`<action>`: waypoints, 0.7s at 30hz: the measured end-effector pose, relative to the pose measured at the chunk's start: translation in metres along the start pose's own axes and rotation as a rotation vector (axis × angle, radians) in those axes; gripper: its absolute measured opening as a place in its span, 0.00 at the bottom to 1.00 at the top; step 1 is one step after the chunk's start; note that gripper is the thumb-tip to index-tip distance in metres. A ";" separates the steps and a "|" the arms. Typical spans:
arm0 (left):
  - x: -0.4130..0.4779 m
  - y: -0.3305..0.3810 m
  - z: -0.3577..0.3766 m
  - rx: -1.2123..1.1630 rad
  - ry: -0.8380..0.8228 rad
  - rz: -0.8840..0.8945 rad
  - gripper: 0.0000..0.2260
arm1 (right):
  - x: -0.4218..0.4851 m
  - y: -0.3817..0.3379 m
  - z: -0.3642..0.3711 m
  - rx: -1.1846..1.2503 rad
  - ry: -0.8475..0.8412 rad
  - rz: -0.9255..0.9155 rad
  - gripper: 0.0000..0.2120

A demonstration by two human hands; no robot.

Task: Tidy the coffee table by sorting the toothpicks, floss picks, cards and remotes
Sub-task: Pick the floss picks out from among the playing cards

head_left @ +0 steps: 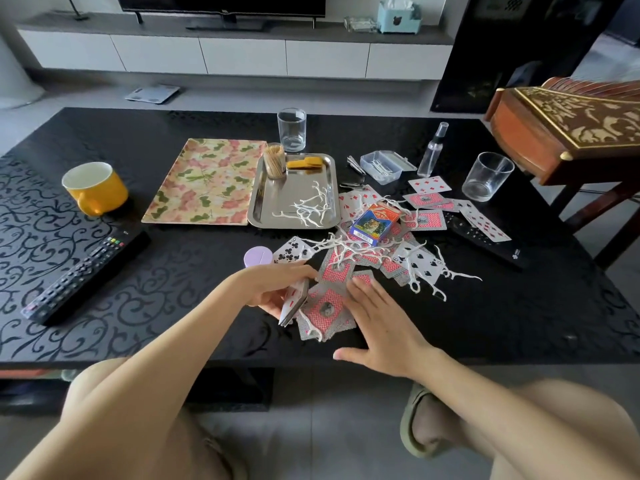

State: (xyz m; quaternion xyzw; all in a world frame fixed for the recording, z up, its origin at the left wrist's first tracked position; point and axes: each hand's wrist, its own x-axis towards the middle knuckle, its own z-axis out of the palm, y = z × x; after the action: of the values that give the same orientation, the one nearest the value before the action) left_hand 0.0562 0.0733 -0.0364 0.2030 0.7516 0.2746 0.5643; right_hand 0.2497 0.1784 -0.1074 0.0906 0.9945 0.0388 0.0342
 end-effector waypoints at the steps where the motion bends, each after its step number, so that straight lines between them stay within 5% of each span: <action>1: -0.001 0.000 -0.001 0.000 0.002 0.013 0.05 | 0.001 0.001 -0.001 0.016 0.006 0.006 0.47; 4: -0.005 -0.006 -0.001 0.031 0.060 0.098 0.19 | 0.009 0.001 -0.004 0.107 0.012 -0.001 0.45; 6: -0.017 -0.012 0.002 0.077 -0.006 0.151 0.20 | 0.014 -0.001 -0.002 0.134 0.005 0.002 0.40; 9: -0.035 -0.022 0.015 0.386 -0.117 0.130 0.20 | 0.015 -0.005 0.000 0.107 0.015 0.084 0.38; 13: -0.033 -0.029 0.027 0.722 -0.048 0.018 0.27 | 0.012 -0.009 -0.004 0.097 0.053 0.242 0.36; 21: -0.023 -0.014 0.007 0.556 0.076 -0.049 0.29 | -0.029 -0.001 0.002 -0.001 0.113 0.131 0.43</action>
State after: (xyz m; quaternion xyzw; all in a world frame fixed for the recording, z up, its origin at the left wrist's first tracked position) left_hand 0.0697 0.0498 -0.0300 0.3213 0.8234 0.0514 0.4649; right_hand 0.2779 0.1722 -0.1081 0.1533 0.9868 0.0463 -0.0247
